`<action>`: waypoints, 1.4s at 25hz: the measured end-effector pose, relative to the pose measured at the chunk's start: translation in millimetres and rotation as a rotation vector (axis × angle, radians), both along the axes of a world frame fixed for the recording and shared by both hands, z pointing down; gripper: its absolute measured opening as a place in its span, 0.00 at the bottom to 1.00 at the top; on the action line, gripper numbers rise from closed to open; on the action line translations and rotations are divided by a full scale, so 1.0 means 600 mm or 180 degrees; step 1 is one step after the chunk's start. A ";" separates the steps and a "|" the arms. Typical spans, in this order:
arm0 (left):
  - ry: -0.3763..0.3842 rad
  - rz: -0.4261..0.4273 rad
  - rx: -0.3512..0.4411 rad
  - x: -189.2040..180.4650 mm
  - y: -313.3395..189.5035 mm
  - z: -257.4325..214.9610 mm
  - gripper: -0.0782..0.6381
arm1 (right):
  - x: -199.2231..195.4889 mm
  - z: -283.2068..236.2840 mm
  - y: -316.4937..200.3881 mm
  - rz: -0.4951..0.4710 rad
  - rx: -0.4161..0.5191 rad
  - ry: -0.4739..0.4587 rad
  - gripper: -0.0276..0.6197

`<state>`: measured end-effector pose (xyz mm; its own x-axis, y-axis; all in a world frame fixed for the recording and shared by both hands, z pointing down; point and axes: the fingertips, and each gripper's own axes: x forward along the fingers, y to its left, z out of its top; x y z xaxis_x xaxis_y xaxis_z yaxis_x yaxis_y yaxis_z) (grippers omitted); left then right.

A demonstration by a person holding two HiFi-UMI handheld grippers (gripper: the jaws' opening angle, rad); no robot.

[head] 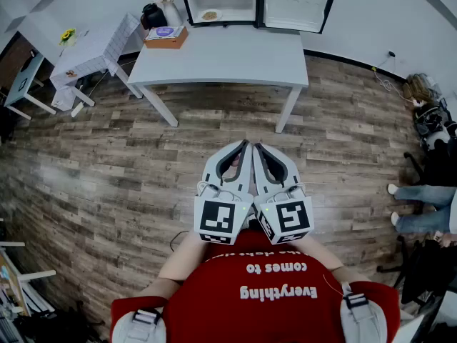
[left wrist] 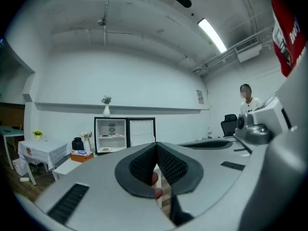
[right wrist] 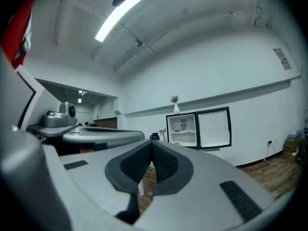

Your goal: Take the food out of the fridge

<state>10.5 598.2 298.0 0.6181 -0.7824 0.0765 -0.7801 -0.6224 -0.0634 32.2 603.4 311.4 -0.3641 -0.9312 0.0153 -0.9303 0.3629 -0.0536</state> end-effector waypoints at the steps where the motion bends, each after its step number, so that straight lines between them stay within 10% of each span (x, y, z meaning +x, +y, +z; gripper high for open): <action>1: -0.0002 -0.0015 0.0002 0.006 -0.002 0.000 0.12 | 0.006 -0.001 -0.002 -0.0012 0.0005 0.0005 0.06; 21: -0.0059 -0.0038 -0.0360 0.084 -0.094 0.060 0.12 | 0.084 0.051 -0.099 -0.0136 -0.0107 -0.0091 0.06; 35: 0.0064 0.0008 -0.0143 -0.032 -0.384 0.048 0.12 | -0.031 0.037 -0.410 -0.0118 0.0001 0.0125 0.06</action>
<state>-8.4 367.6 326.6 0.6219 -0.7768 0.0991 -0.7793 -0.6263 -0.0196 13.7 357.4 333.5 -0.3974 -0.9171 0.0301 -0.9176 0.3971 -0.0171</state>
